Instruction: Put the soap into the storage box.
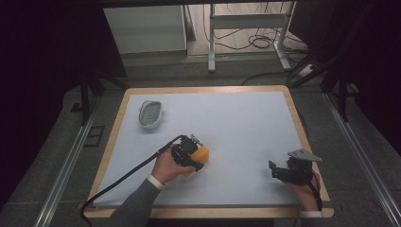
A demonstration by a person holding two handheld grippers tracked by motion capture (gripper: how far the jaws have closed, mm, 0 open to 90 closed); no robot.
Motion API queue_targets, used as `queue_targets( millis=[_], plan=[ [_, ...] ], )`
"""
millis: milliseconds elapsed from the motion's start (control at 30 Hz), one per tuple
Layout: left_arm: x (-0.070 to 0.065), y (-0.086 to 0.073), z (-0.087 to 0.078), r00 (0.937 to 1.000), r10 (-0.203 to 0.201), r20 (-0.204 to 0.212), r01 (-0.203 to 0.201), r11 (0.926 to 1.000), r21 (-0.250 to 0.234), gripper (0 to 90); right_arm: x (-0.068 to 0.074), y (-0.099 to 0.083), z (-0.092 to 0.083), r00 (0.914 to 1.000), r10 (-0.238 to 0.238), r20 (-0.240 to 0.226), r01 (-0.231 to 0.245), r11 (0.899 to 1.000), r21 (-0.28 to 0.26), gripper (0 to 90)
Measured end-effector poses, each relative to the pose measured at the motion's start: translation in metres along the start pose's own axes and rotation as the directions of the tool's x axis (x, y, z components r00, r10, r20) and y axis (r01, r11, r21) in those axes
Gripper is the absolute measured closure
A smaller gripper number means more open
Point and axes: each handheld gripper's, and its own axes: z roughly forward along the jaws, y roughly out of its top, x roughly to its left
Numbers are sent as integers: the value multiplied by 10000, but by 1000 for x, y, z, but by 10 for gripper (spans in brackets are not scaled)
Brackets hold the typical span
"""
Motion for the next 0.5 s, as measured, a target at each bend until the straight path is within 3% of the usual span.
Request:
queue_targets(
  millis=[200,367,500],
  plan=[
    [-2,-1,2,9998,112,-163,-109,9998,161,589,2,1,-1,10000,-18,10,18,10000,-50,82],
    [-2,-2,1,9997,191,-173,-189,9997,120,601,2,1,0,10000,-15,18,15,10000,-6,82],
    [0,-2,0,9997,228,128,-229,9997,67,604,1,1,-1,10000,-13,41,13,10000,-24,82]
  ],
)
